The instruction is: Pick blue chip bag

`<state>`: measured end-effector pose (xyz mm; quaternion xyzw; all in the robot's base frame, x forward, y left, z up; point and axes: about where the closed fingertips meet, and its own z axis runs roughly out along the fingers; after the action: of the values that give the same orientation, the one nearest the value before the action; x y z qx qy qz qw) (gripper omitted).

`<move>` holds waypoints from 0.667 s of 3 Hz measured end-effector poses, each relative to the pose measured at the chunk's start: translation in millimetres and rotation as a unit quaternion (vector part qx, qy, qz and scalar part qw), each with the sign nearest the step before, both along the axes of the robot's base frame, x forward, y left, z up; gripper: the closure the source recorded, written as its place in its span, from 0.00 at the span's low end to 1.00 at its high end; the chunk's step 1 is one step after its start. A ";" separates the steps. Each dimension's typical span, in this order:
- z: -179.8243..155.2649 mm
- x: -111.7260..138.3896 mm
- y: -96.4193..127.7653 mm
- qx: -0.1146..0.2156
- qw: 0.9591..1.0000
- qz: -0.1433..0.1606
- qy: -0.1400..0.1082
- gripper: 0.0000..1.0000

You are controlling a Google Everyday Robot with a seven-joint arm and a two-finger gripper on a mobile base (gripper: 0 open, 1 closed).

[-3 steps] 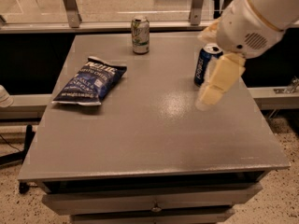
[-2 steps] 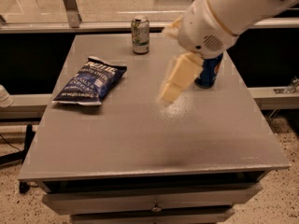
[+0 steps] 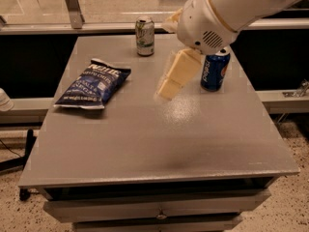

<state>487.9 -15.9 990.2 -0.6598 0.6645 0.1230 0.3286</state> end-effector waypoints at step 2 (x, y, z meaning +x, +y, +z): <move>-45.9 53.9 67.1 0.068 0.996 0.049 -0.021 0.00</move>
Offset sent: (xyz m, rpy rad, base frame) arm 0.1088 0.1186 -0.0837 0.2378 -0.0548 0.1642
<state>541.8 51.3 944.3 -0.6704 0.6143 0.1701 0.3797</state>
